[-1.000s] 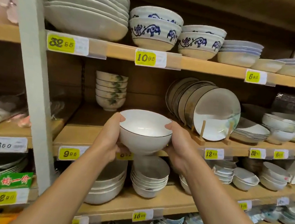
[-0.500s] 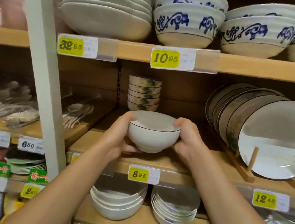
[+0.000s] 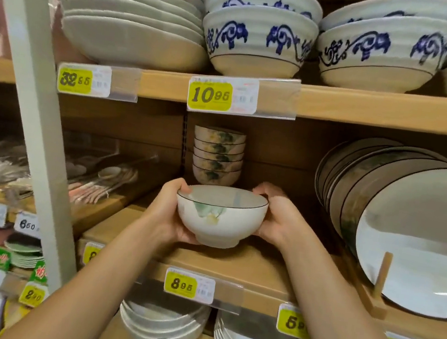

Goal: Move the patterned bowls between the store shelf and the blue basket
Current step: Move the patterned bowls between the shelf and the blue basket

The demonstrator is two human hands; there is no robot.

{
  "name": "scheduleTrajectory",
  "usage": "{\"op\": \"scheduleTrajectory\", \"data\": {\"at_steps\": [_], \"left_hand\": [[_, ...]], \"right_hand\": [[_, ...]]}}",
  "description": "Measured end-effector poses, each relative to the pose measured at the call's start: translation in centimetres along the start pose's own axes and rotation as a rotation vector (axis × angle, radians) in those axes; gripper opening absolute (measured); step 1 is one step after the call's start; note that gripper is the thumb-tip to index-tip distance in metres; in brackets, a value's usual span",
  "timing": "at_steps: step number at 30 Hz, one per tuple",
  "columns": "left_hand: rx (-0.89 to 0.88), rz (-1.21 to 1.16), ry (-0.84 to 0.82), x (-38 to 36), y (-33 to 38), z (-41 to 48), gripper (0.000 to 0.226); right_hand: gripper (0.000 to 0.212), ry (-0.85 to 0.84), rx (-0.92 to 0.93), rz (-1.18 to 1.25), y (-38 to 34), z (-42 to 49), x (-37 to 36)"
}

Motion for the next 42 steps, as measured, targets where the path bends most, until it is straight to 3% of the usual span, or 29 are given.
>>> {"op": "scheduleTrajectory", "data": {"at_steps": [4, 7, 10, 13, 16, 20, 24, 27, 30, 33, 36, 42], "left_hand": [[-0.168, -0.041, 0.175, -1.2, -0.6, 0.4, 0.031], [-0.223, 0.010, 0.187, -1.7, -0.6, 0.4, 0.042], [-0.125, -0.007, 0.094, 0.2, 1.0, 0.4, 0.046], [0.045, 0.077, -0.143, 2.1, 2.5, 0.4, 0.047], [0.071, 0.126, -0.203, 2.2, 2.6, 1.0, 0.044], [-0.039, 0.029, -0.069, 1.5, 2.4, 1.3, 0.036], [-0.187, -0.001, 0.060, 0.2, 1.5, 1.1, 0.035], [-0.173, 0.046, 0.028, 0.5, 1.6, 1.0, 0.048], [-0.159, 0.136, -0.030, 2.0, 3.2, 1.2, 0.039], [-0.142, 0.147, 0.019, 2.7, 3.5, 2.0, 0.033], [-0.127, 0.002, 0.108, 3.1, 3.3, 3.6, 0.033], [-0.143, -0.181, 0.228, 3.8, 4.3, 8.1, 0.035]], "right_hand": [[0.036, 0.017, 0.076, -0.176, 3.0, -1.4, -1.0], [0.033, 0.082, 0.076, -0.055, 3.1, -0.4, -2.0], [0.040, 0.094, -0.027, 0.077, 0.9, 1.2, -1.4], [0.034, 0.000, -0.158, -0.076, -0.6, 1.5, -0.8], [0.039, -0.055, -0.150, -0.197, -1.4, 1.6, -1.0], [0.035, -0.010, -0.074, -0.063, -0.8, 1.8, -1.3], [0.041, 0.084, 0.080, -0.125, 1.5, 0.9, -2.3], [0.027, 0.175, 0.059, -0.057, 1.3, 1.3, -3.3], [0.028, 0.195, -0.077, 0.002, -0.1, 1.8, -3.3], [0.024, 0.189, -0.130, -0.081, 0.3, 2.3, -3.5], [0.017, 0.235, -0.096, -0.095, 1.6, 3.6, -4.5], [0.037, 0.365, 0.123, -0.100, 3.5, 6.9, -5.9]]}}
Point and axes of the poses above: each hand's wrist, its own z-axis towards the middle knuckle, its own x-axis out of the back of the hand, y = z × x, the point moved 1 cm from there along z, towards the middle knuckle, and after that the axes turned 7 degrees about z, right-handed, at the moved point
